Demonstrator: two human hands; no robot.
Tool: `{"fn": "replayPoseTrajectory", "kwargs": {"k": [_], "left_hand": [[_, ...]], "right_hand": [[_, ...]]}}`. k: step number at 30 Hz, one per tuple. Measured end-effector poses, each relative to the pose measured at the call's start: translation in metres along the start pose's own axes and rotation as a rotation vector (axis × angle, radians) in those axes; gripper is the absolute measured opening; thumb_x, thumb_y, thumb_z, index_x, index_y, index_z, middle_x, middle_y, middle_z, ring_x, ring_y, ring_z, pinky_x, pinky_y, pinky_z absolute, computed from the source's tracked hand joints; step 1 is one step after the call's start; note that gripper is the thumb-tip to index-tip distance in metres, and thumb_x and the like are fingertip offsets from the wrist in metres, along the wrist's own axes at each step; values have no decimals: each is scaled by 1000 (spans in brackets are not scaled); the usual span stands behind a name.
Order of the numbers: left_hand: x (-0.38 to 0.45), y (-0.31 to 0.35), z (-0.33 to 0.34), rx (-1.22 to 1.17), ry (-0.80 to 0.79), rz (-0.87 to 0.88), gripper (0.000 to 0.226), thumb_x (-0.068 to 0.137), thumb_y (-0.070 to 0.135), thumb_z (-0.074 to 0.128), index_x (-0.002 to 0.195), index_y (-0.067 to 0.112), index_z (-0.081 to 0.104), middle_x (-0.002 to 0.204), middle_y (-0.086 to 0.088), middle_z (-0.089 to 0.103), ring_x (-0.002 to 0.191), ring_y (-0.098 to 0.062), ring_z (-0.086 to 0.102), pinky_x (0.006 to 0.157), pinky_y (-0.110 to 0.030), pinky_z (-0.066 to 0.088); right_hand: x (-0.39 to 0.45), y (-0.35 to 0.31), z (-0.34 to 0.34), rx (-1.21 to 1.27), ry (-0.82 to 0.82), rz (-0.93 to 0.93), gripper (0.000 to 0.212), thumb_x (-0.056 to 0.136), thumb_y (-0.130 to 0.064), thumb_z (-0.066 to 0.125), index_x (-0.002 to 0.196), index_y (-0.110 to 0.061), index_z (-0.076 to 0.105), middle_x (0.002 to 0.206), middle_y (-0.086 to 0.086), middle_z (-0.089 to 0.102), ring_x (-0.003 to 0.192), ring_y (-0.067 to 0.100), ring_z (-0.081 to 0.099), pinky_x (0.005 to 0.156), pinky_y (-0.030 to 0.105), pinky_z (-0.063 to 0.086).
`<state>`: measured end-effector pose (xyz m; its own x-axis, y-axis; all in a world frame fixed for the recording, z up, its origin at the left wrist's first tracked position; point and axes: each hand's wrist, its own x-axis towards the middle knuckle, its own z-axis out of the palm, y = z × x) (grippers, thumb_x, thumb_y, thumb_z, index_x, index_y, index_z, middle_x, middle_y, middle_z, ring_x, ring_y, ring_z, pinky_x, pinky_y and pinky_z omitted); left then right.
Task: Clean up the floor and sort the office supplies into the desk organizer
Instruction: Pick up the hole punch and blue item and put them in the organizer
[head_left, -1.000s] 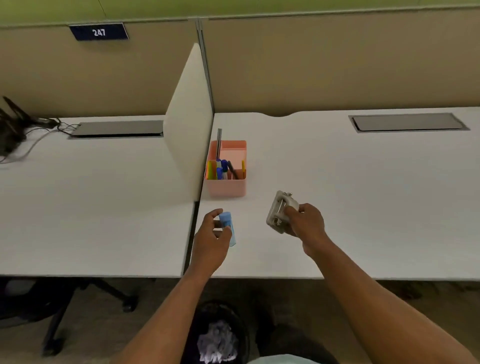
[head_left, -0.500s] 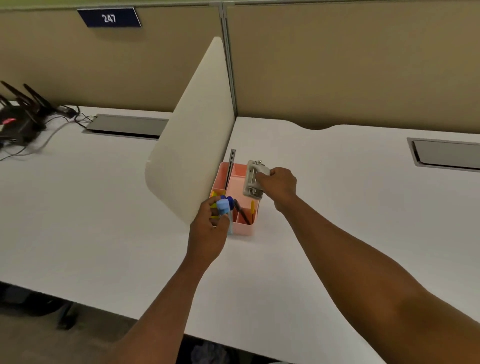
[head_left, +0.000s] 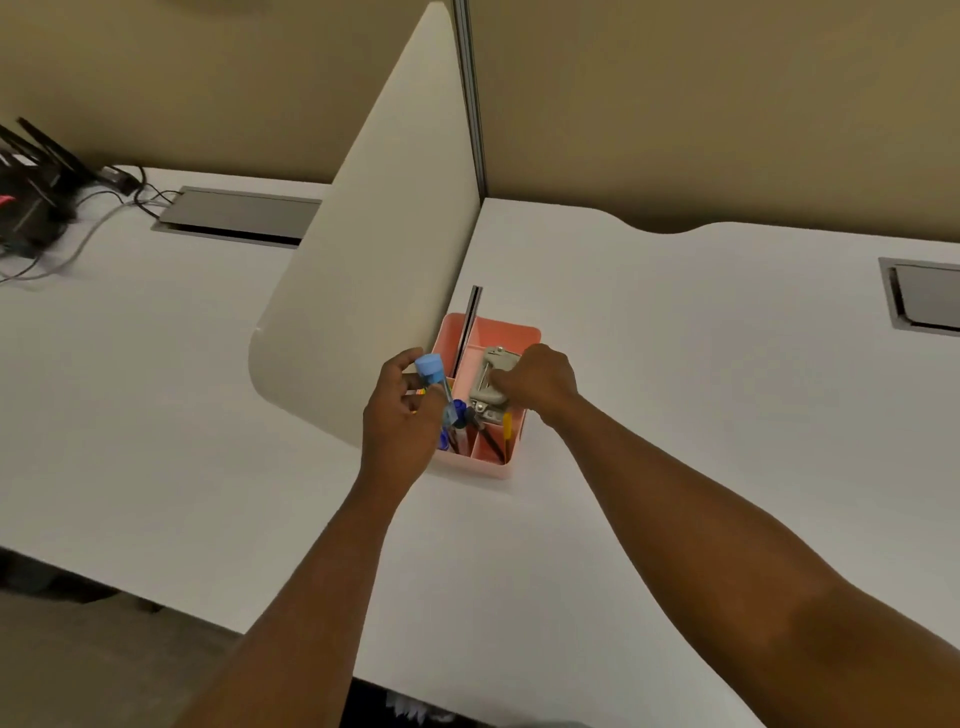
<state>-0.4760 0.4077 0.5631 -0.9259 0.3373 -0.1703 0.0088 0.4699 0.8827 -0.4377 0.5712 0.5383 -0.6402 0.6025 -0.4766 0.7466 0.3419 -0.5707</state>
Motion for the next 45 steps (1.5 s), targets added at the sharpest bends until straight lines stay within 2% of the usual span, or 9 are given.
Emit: {"fn": "replayPoseTrajectory", "kwargs": {"k": [7, 9, 12, 15, 20, 25, 33, 39, 45], "left_hand": [[13, 4, 4, 50, -13, 13, 45, 94, 12, 59, 136, 22, 47, 126, -6, 62, 94, -13, 62, 61, -7, 50], [15, 8, 6, 70, -54, 47, 48, 94, 16, 60, 139, 23, 43, 129, -6, 61, 99, -14, 63, 69, -11, 53], [18, 14, 11, 126, -93, 128, 55, 93, 23, 62, 142, 23, 37, 128, -3, 62, 102, -14, 64, 85, -25, 53], [23, 20, 16, 194, -108, 210, 56, 92, 25, 63, 142, 23, 37, 124, 0, 64, 98, -11, 64, 82, -22, 51], [29, 25, 20, 271, -138, 298, 52, 91, 28, 64, 138, 20, 43, 123, 1, 64, 98, -11, 62, 86, -27, 54], [34, 7, 14, 403, -52, 191, 44, 98, 30, 52, 139, 15, 44, 140, -4, 53, 123, -21, 55, 98, -33, 46], [39, -32, 9, 550, -130, 29, 31, 101, 30, 44, 120, 9, 57, 123, -10, 62, 109, -22, 59, 84, -27, 42], [45, -40, 14, 550, -143, 9, 34, 102, 34, 40, 120, 10, 58, 119, -9, 63, 105, -22, 60, 81, -26, 41], [48, -44, 18, 558, -170, 0, 37, 103, 37, 37, 113, 10, 60, 113, -11, 65, 92, -18, 57, 80, -27, 42]], "right_hand": [[-10, -9, -6, -181, 163, -63, 50, 87, -55, 60, 109, -10, 57, 96, 4, 62, 81, 17, 55, 65, 29, 42], [-14, -13, -11, -72, 216, -171, 43, 91, -51, 56, 110, -12, 57, 97, 1, 61, 87, 17, 59, 68, 29, 42], [-25, -23, -17, 215, 59, -345, 37, 94, -48, 53, 110, -16, 60, 95, -7, 62, 85, 9, 58, 72, 24, 46], [-30, -23, -20, 233, 74, -452, 34, 90, -42, 63, 115, -19, 60, 95, -12, 61, 76, 3, 56, 69, 14, 45], [-20, -15, -25, 284, 163, -452, 23, 84, -30, 71, 103, -21, 59, 89, -13, 61, 72, 2, 57, 65, 12, 44], [3, 0, -36, 362, 383, -362, 27, 89, -23, 65, 113, -16, 53, 94, -5, 62, 73, 5, 58, 61, 8, 41], [47, 26, -19, 53, 277, -450, 16, 88, -15, 64, 98, -7, 54, 93, 11, 67, 73, 22, 59, 60, 24, 40], [65, 32, -14, -369, 105, -564, 33, 97, -22, 53, 130, -21, 52, 114, 9, 63, 107, 27, 53, 80, 37, 46], [77, 27, -30, -760, 41, -743, 36, 94, -12, 58, 130, -13, 58, 116, 12, 61, 107, 28, 51, 79, 35, 46]]}}
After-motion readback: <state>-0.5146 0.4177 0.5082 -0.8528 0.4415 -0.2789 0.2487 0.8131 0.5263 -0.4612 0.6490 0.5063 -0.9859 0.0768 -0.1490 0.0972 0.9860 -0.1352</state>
